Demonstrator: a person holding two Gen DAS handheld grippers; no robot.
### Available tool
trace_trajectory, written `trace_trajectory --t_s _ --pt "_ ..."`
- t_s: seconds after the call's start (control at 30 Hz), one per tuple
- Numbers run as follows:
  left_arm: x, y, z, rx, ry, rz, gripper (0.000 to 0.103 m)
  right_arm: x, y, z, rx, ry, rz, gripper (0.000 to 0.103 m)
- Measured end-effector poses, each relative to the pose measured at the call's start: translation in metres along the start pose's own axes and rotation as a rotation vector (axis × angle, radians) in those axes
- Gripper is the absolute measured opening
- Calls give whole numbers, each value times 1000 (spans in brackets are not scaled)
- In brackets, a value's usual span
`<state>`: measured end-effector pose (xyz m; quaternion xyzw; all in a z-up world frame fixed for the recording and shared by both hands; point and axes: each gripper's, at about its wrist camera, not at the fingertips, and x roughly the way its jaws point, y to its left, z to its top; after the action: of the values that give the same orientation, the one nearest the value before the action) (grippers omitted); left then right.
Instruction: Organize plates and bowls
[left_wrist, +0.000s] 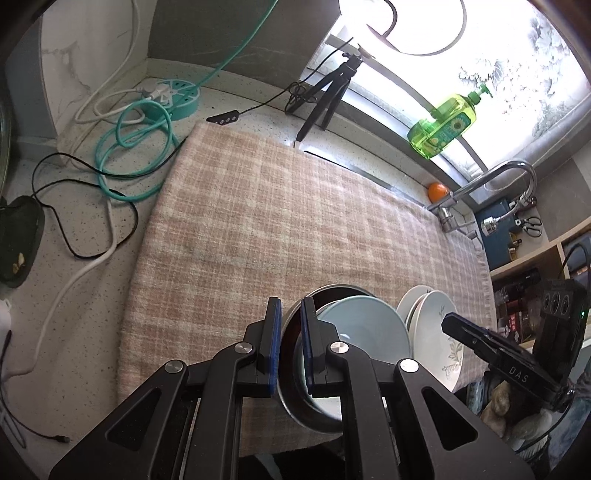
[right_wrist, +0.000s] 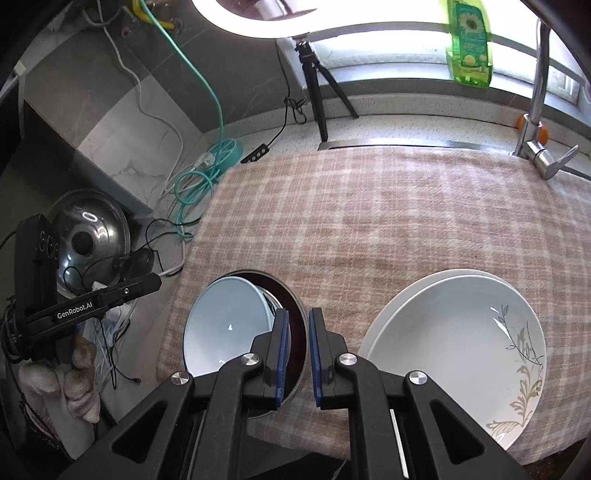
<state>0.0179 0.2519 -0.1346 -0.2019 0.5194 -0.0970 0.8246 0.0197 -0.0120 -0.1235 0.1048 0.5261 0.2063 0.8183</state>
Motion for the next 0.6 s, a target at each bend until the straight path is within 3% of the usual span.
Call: trace_trajectory --t_s 0.23,0.6 --pt "1 8 -5 -68 -49 -8 10 -14 -13 -11 61 -53 30 11" --pt "4 21 -28 -130 -28 9 10 10 -12 -12 43 59 69 11"
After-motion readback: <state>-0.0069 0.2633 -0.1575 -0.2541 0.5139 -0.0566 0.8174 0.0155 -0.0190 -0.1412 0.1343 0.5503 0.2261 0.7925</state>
